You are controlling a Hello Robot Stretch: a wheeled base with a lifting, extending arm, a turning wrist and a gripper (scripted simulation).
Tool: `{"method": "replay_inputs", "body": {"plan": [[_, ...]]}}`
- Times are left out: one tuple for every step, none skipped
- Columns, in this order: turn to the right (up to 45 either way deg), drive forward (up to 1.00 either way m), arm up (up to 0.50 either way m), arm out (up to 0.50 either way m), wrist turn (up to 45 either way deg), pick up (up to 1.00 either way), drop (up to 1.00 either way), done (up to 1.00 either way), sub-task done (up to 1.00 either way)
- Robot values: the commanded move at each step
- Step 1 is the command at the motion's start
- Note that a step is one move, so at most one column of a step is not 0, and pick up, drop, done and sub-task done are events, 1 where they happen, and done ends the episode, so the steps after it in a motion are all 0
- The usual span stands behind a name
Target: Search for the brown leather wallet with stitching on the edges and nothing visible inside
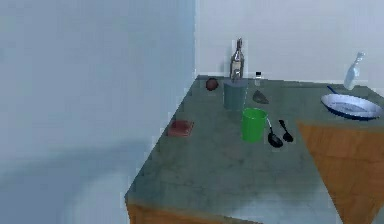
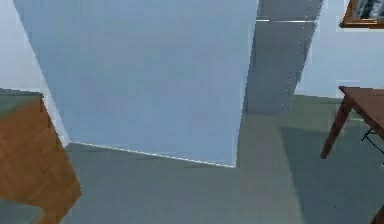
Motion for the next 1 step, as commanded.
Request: {"method": "replay_inputs", "body": {"plan": [[0.0, 0.00, 0.00, 0.00, 0.0, 0.00, 0.00, 1.00, 0.00]]}}
